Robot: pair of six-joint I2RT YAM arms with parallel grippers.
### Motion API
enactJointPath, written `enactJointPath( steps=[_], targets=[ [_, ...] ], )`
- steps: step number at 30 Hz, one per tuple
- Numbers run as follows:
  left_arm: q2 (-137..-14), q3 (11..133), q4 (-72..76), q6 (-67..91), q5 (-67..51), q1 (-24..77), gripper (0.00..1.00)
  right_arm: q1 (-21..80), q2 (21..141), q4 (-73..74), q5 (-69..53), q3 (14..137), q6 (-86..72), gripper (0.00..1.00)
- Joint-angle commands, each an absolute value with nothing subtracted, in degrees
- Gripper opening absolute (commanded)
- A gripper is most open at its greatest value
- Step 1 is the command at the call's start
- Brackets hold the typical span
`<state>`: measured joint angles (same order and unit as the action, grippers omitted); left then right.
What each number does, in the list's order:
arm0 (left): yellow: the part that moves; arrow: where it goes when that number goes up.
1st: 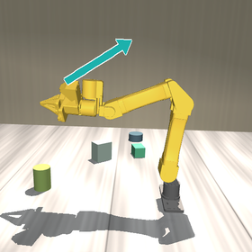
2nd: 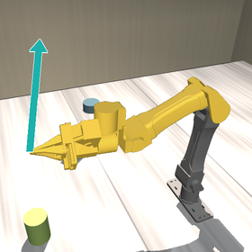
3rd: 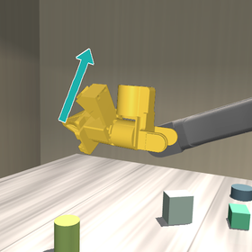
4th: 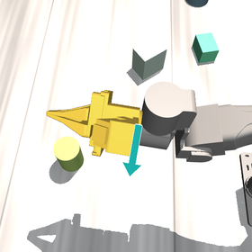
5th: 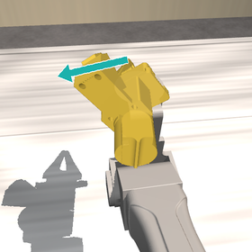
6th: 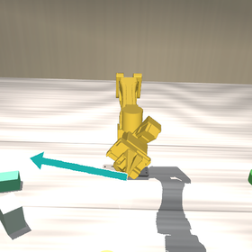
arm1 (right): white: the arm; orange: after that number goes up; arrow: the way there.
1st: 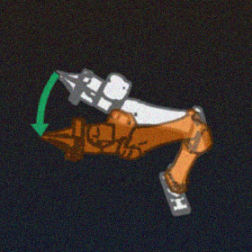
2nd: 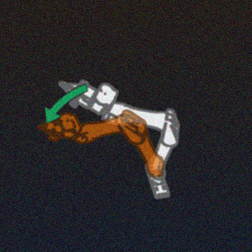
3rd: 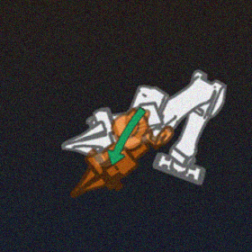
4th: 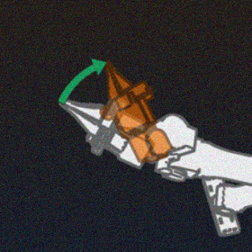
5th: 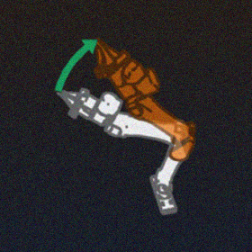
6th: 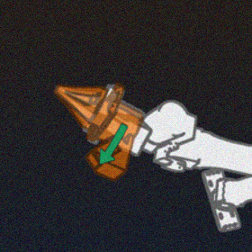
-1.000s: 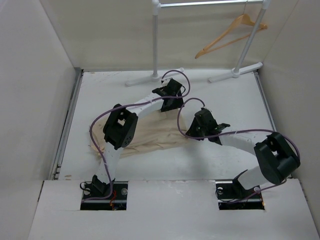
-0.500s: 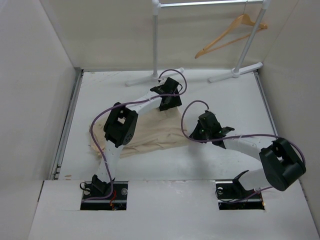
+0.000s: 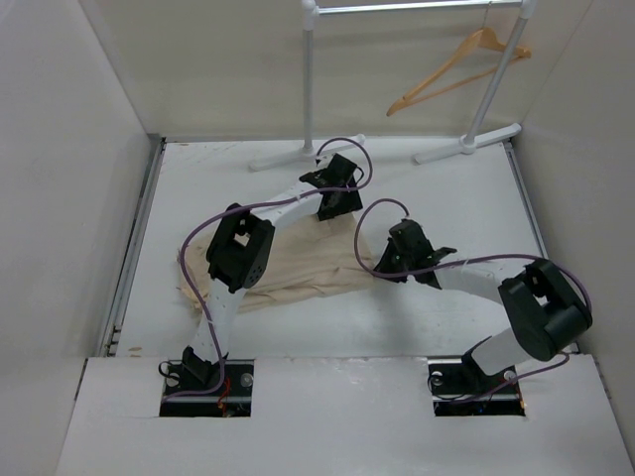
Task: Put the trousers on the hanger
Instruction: Fold the trousers at the center of the board.
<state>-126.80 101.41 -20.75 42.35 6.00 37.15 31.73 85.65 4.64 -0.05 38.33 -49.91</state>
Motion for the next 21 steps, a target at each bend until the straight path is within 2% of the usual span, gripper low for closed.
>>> enactJointPath(
  steps=[1,11,21],
  targets=[
    [-125.9,102.2,-20.0,43.2,5.4,37.5,0.65,31.2,85.1,1.3,0.5,39.9,-49.4,0.11],
    [-130.0,105.1,-20.7,43.7,6.4,36.1,0.64,33.5,74.8,6.5,4.0,33.1,-51.2,0.04],
    [-131.6,106.2,-19.8,46.4,5.9,36.6,0.64,36.8,69.5,6.3,4.1,23.6,-57.5,0.03]
  ],
)
